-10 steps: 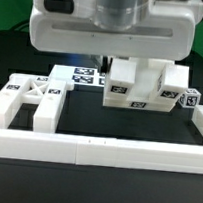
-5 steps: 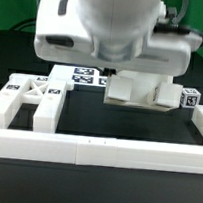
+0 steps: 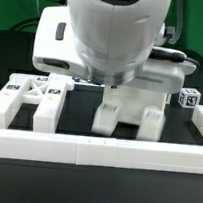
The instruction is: Assemble chair
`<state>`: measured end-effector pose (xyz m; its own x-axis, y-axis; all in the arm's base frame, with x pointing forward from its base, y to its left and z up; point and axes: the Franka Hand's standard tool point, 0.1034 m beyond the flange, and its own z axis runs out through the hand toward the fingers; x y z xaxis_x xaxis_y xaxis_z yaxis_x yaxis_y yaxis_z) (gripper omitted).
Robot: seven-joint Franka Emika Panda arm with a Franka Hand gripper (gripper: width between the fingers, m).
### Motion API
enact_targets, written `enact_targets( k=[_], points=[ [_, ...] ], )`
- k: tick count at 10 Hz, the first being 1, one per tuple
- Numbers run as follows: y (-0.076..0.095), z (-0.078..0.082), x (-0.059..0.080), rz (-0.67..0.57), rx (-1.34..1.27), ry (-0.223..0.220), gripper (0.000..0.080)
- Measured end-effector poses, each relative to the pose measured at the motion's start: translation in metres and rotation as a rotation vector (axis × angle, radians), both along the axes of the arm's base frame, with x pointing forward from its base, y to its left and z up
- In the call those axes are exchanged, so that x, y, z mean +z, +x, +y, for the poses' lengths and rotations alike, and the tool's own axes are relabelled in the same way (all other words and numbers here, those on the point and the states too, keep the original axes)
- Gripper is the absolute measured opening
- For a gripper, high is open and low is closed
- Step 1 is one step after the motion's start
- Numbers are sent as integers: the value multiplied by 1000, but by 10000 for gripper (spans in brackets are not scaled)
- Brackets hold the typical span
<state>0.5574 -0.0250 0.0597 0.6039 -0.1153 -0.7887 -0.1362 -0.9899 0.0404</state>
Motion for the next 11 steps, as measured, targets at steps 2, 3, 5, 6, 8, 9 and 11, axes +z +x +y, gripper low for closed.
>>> enact_targets(
  k=[2, 3, 5, 6, 8, 9, 11],
  points=[
    [-2, -5, -6, 4, 1, -8, 468],
    [0, -8, -10, -7, -1, -13, 584],
    [3, -16, -9, -15, -1, -17, 636],
    [6, -21, -3, -24, -4, -12, 645],
    [10, -28, 8, -39, 5, -15, 649],
    [16, -32, 12, -75, 18, -7, 649],
    [17, -36, 21, -72, 11, -16, 649]
  ],
)
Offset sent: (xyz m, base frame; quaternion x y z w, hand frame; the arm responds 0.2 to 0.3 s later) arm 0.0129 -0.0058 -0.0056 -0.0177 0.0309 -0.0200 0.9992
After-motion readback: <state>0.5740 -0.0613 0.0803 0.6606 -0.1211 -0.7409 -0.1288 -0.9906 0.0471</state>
